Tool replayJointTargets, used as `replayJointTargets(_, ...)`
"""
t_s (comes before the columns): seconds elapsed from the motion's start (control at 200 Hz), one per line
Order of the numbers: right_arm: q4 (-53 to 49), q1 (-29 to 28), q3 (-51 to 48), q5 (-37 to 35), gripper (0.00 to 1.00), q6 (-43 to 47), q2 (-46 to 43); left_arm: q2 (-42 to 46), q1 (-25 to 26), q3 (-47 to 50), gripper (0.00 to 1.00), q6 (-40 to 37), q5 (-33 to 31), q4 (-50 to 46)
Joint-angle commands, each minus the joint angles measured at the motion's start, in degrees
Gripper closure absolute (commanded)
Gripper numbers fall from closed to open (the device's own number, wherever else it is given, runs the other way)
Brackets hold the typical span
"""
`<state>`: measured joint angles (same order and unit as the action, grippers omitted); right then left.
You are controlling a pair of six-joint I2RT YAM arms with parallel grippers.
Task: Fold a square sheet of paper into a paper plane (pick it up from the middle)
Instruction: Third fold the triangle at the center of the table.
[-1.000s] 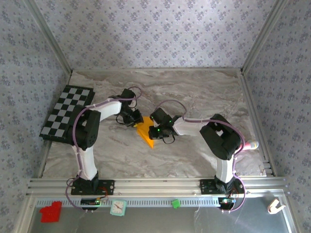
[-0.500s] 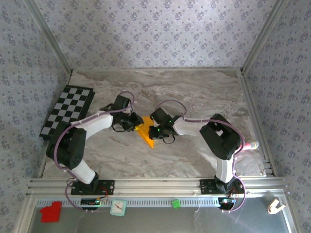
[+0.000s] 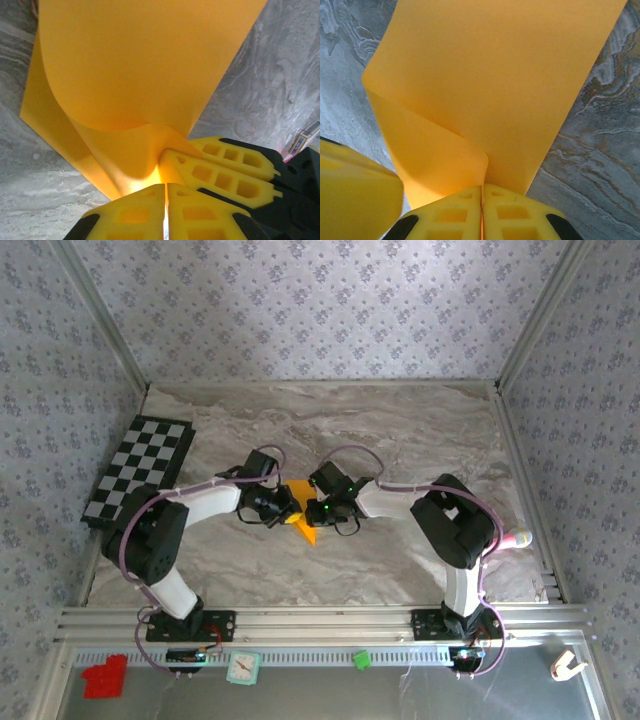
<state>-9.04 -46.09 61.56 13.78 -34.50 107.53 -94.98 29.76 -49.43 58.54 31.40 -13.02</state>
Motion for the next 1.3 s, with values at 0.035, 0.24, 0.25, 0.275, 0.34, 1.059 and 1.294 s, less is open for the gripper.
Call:
replayJointTargets(0.035,-3.0,0.2,0.2,-0.7,0.92,0.4,2.4,-1.8,0.3,0.1,0.89,-1.4,0.3,-0.5)
replayJointTargets(0.24,-3.1,0.3,0.3,-0.8,0.92,0.3,2.6,-2.3,0.3,1.0,0.9,-1.8,-1.6,-1.4)
replayJointTargets(0.25,-3.1,0.3,0.4,-0.7,0.92,0.3,2.6,-2.4,0.3,1.1,0.9,-1.8,-1.7,-1.3)
replayJointTargets(0.275,-3.2,0.3,0.4,-0.7,0.92,0.3,2.7,-2.4,0.3,1.3,0.9,-1.8,-1.9,-1.4)
replayJointTargets(0.34,-3.3,0.3,0.4,-0.7,0.92,0.3,2.7,-2.6,0.3,1.6,0.9,-1.8,-2.3,-1.5)
replayJointTargets(1.059,-3.4,0.3,0.6,-0.7,0.91,0.1,2.8,-3.9,0.3,2.6,0.92,-1.4,-4.5,-1.9)
replayJointTargets(1.294,-3.5,0.8,1.9,0.3,0.86,-0.2,0.1,-4.2,0.3,3.7,0.93,-0.6,-6.0,-3.6)
